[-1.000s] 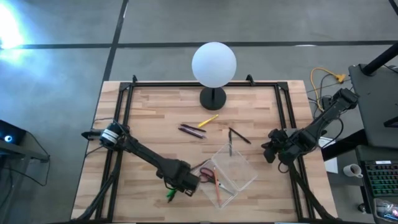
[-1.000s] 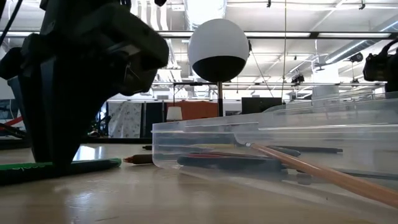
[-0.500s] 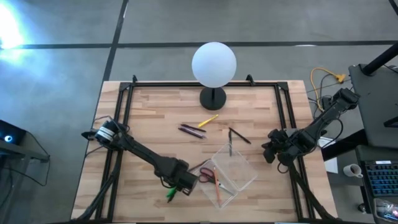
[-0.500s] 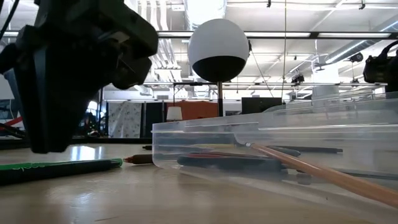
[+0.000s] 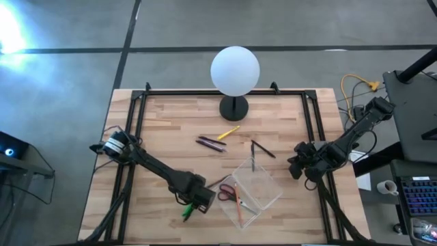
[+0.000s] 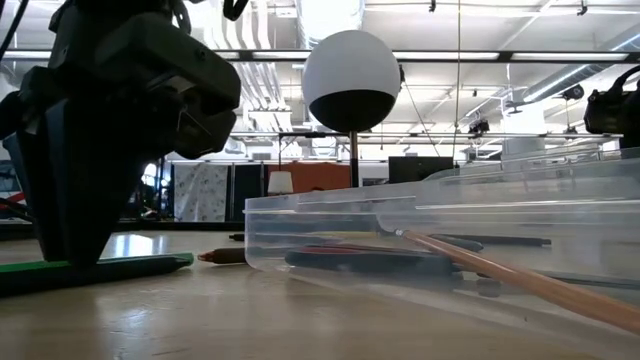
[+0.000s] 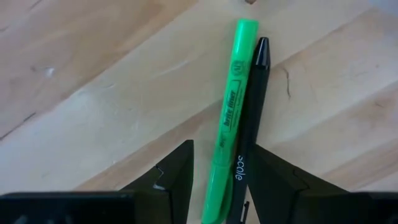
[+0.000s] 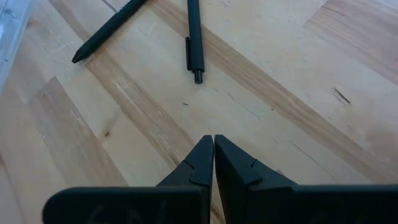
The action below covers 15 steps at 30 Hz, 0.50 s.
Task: Pick & place school supplies into a supply box
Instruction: Put the green pen into the supply box
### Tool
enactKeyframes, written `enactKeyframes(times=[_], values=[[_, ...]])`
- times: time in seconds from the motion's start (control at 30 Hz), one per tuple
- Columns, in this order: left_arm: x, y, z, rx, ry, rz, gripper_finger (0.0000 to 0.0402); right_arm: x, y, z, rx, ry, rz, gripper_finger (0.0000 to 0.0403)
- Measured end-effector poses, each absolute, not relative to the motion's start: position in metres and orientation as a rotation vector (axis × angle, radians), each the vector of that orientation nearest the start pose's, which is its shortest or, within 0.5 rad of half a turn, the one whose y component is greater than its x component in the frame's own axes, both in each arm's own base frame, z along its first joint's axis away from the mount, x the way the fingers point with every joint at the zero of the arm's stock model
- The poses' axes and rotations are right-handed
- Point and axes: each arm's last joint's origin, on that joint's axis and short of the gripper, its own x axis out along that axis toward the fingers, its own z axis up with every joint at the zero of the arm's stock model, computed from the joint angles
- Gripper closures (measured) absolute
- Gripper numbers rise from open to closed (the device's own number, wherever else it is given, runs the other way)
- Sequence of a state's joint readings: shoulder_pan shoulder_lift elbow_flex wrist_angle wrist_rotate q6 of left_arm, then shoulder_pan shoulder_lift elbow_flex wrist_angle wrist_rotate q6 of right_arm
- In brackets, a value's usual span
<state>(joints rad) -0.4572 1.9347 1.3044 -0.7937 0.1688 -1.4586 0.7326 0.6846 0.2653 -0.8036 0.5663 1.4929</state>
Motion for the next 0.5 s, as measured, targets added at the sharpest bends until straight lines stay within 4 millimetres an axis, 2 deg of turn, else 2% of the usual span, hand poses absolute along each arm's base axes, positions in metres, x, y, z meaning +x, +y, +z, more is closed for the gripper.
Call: enactKeyframes(times=[0.5], values=[[0.3168, -0.1612, 0.1512, -0.923, 1.494, 0.602, 0.0295, 0.0808, 0.0519, 0.1384, 0.632, 0.814, -0.551, 0.0394]])
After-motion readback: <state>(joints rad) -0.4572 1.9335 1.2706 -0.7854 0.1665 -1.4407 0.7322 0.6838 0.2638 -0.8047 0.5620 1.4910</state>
